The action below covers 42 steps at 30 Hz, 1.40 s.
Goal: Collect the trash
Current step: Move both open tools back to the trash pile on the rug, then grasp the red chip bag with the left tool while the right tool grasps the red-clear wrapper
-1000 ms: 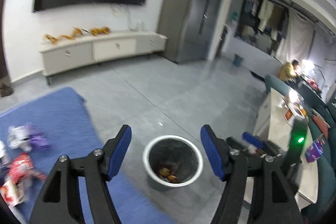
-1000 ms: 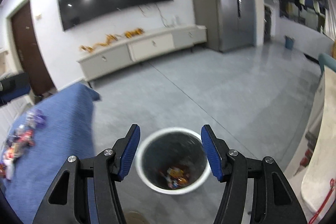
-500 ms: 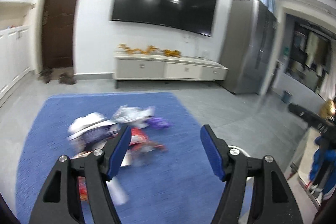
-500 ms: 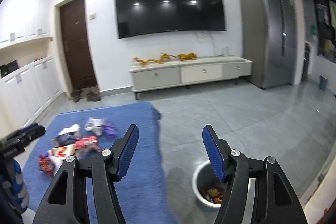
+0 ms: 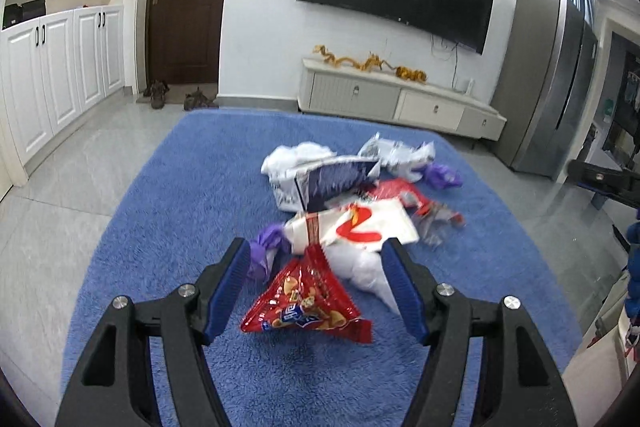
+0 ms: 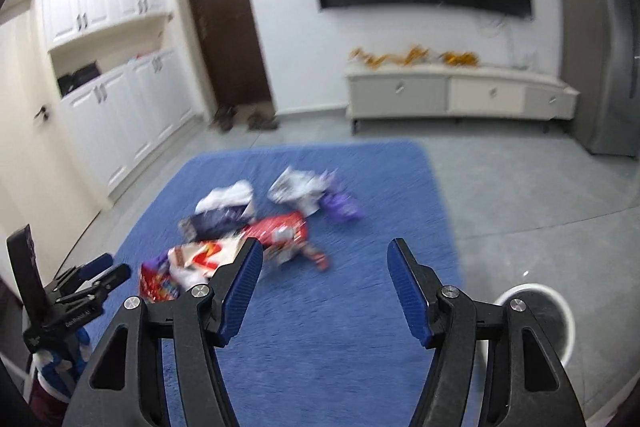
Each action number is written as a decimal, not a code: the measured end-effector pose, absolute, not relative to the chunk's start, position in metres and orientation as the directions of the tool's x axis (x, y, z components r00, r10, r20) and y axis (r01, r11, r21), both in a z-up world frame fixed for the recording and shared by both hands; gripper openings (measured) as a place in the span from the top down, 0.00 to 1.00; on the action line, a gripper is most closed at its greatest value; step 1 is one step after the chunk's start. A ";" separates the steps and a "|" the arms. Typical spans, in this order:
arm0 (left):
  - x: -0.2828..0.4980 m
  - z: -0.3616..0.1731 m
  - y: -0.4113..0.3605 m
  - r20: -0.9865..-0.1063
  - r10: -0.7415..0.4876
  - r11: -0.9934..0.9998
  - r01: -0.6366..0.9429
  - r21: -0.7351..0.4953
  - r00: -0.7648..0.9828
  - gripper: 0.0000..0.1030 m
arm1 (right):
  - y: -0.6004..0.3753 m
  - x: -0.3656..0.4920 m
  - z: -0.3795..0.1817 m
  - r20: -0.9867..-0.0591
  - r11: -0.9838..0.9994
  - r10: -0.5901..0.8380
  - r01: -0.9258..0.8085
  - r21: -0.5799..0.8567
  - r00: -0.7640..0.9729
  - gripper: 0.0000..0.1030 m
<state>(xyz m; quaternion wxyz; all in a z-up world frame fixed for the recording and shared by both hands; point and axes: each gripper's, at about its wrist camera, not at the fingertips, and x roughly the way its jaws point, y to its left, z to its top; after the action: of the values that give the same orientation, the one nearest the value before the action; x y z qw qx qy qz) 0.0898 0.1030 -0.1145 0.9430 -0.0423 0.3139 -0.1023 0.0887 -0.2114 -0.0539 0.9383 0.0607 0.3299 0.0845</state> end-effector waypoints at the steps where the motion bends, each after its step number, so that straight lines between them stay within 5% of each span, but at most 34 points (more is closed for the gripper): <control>1: 0.093 -0.120 0.101 -0.591 -0.220 0.975 0.165 -0.146 0.776 0.36 | -0.204 0.098 -0.063 -0.626 0.974 0.219 -0.135 0.180 0.749 0.38; 12: 0.118 -0.163 0.106 -0.667 -0.285 0.957 0.159 -0.245 0.689 0.52 | -0.146 0.189 -0.152 -0.747 0.937 0.345 -0.169 0.305 0.568 0.38; 14: 0.119 -0.165 0.106 -0.676 -0.296 0.953 0.164 -0.254 0.674 0.68 | -0.144 0.201 -0.161 -0.755 0.935 0.349 -0.150 0.322 0.555 0.38; 16: 0.119 -0.169 0.104 -0.687 -0.311 0.949 0.173 -0.264 0.656 0.77 | -0.141 0.207 -0.169 -0.760 0.930 0.359 -0.140 0.340 0.542 0.44; 21: 0.113 -0.166 0.099 -0.685 -0.302 0.953 0.187 -0.239 0.663 0.84 | -0.150 0.207 -0.180 -0.755 0.916 0.381 -0.109 0.385 0.534 0.89; 24: 0.110 -0.162 0.092 -0.685 -0.281 0.960 0.197 -0.200 0.673 0.88 | -0.157 0.198 -0.177 -0.740 0.911 0.394 -0.127 0.392 0.545 0.96; 42: 0.049 -0.107 0.089 -0.627 -0.338 0.940 0.221 -0.258 0.702 0.93 | -0.199 0.095 -0.118 -0.639 0.904 0.425 -0.272 0.329 0.641 0.98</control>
<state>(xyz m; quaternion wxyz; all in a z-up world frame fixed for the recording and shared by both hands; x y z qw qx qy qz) 0.0492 0.0890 -0.1065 0.9189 -0.0819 0.3546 -0.1521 0.0952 -0.1993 -0.1179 0.9001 0.1014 0.3768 0.1937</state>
